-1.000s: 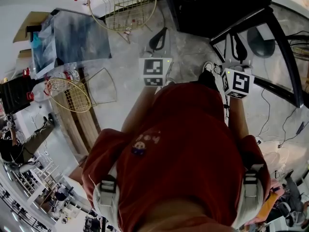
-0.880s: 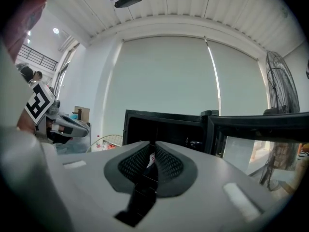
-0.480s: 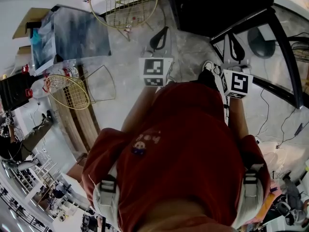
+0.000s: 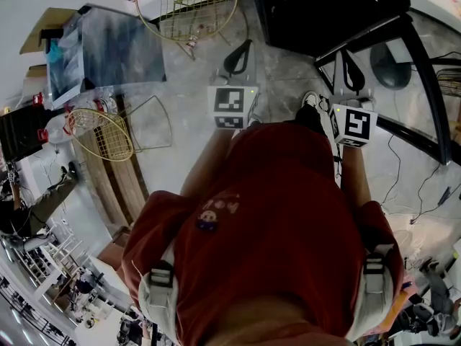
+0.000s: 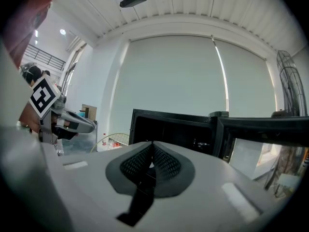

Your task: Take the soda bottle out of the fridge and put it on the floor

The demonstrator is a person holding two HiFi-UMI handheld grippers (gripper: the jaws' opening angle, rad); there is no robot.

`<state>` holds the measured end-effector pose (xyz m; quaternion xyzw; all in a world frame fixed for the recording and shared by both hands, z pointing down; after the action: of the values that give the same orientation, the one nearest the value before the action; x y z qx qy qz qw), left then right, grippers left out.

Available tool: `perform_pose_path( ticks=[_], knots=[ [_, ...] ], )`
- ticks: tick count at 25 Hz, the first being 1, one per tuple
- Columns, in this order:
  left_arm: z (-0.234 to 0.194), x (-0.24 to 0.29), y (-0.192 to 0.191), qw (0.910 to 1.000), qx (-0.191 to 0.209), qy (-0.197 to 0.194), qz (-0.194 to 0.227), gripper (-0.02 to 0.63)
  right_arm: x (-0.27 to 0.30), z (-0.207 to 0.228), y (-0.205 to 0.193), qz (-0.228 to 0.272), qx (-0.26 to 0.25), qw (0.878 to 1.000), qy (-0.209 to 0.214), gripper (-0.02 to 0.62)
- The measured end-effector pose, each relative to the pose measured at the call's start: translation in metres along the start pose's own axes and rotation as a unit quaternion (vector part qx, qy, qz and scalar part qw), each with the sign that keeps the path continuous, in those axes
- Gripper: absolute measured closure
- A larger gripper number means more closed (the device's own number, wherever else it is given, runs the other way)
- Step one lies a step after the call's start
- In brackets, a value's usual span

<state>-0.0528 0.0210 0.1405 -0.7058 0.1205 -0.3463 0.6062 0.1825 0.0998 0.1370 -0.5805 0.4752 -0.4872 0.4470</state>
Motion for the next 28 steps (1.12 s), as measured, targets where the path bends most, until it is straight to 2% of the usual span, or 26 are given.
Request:
perform_pose_path(
  ticks=[4, 9, 19, 28],
  knots=[
    [0.001, 0.000, 0.001, 1.0000, 0.003, 0.001, 0.001, 0.606, 0.000, 0.001, 0.000, -0.004, 0.005, 1.000, -0.001, 0.594],
    [0.003, -0.001, 0.000, 1.0000, 0.002, 0.001, -0.002, 0.606, 0.000, 0.007, -0.001, -0.006, 0.036, 0.999, -0.005, 0.594],
    [0.010, -0.004, 0.001, 1.0000, 0.003, -0.002, 0.003, 0.606, -0.006, 0.010, -0.004, -0.011, 0.036, 0.999, -0.025, 0.594],
    [0.015, -0.008, -0.003, 1.0000, 0.002, 0.001, 0.001, 0.606, -0.011, 0.010, -0.007, -0.016, 0.036, 0.999, -0.022, 0.594]
  ],
)
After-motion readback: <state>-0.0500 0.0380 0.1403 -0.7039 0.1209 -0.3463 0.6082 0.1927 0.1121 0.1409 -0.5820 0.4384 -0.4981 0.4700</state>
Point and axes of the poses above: the fingertips, and each gripper's own axes: x forward along the fingers, z to its right, y out of its top, the point moved 8 cm from there along -x, backward along the fingers, and after that the axes turned 11 degrees about -y, right-handed, at the moved point
